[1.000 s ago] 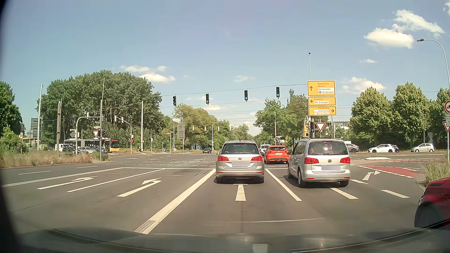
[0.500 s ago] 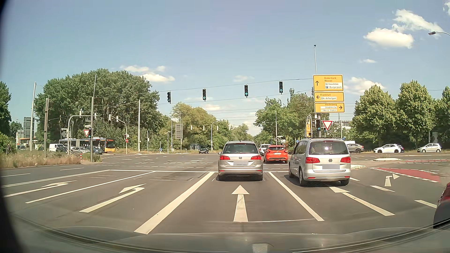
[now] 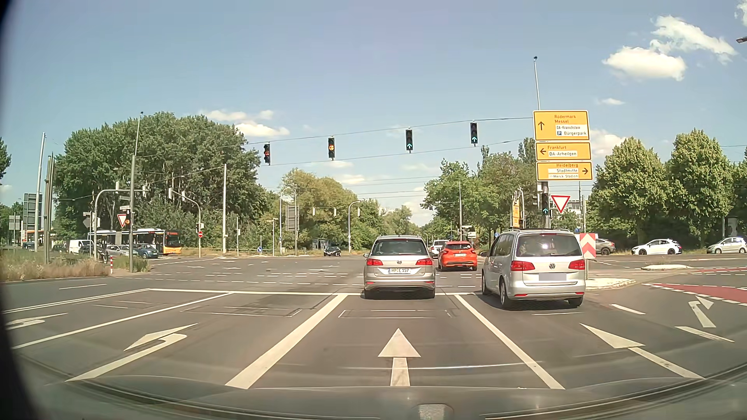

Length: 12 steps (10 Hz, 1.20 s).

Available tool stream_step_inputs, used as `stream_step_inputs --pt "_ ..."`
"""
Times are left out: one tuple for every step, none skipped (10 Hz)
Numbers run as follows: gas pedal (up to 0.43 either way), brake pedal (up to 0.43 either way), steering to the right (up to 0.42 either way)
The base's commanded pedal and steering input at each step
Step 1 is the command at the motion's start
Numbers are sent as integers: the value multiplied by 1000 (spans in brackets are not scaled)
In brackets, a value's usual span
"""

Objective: Follow the waypoints while adhering to traffic rules and regulations

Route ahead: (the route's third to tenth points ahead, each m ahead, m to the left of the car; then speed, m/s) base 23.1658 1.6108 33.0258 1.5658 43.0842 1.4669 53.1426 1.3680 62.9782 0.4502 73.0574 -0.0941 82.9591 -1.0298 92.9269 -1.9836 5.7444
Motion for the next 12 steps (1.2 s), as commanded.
stream_step_inputs --pt "390 30 8" --pt "378 30 11" --pt "370 30 12" --pt "370 30 11" --pt "358 30 12" --pt "358 30 12" --pt "358 30 11" --pt "358 30 12" --pt "358 30 11" --pt "350 37 8" --pt "350 30 6" --pt "350 30 6"
